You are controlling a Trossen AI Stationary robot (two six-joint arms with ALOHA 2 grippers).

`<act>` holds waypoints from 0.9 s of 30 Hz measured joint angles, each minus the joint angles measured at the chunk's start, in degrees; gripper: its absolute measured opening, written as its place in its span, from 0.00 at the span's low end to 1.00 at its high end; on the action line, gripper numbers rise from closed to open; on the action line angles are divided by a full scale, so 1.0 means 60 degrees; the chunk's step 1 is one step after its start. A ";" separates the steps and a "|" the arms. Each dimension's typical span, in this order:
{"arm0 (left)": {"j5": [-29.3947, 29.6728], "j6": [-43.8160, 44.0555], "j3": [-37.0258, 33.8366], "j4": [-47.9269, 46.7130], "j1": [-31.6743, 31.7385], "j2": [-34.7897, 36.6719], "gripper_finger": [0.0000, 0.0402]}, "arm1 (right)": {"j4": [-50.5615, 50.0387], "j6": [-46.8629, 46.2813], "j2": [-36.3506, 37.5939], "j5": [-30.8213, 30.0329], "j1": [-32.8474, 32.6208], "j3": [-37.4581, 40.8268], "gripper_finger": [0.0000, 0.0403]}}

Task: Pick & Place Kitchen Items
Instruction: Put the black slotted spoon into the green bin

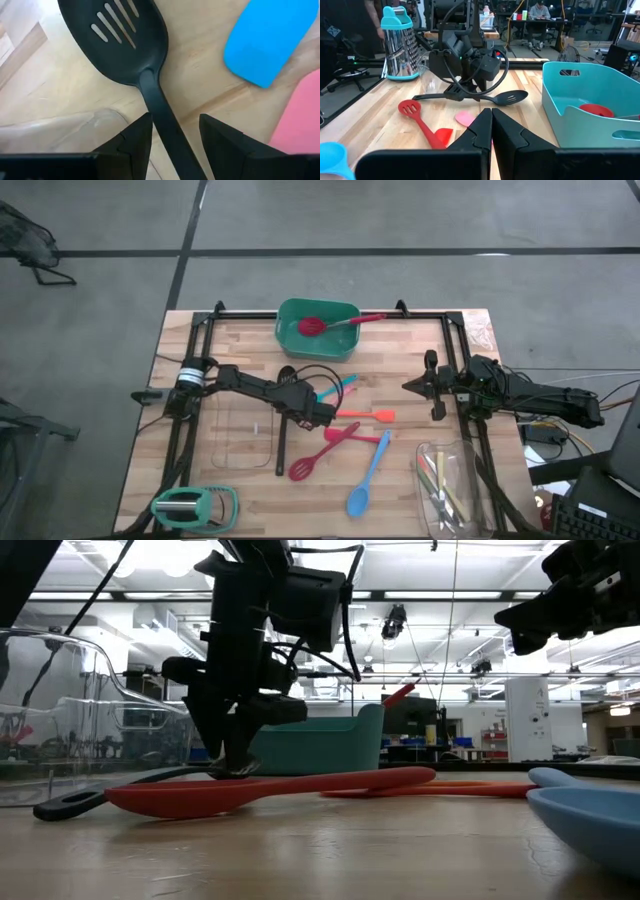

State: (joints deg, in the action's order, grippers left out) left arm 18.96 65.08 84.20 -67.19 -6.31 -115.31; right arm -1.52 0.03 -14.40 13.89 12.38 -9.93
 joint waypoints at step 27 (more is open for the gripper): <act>-0.1563 -0.1300 0.0328 0.2322 0.0179 0.0007 0.42 | 0.0000 0.0000 0.0001 -0.0004 0.0000 0.0000 0.02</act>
State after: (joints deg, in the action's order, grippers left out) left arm 9.58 57.28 86.17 -53.26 -5.24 -115.26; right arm -1.52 0.03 -14.39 13.87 12.38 -9.93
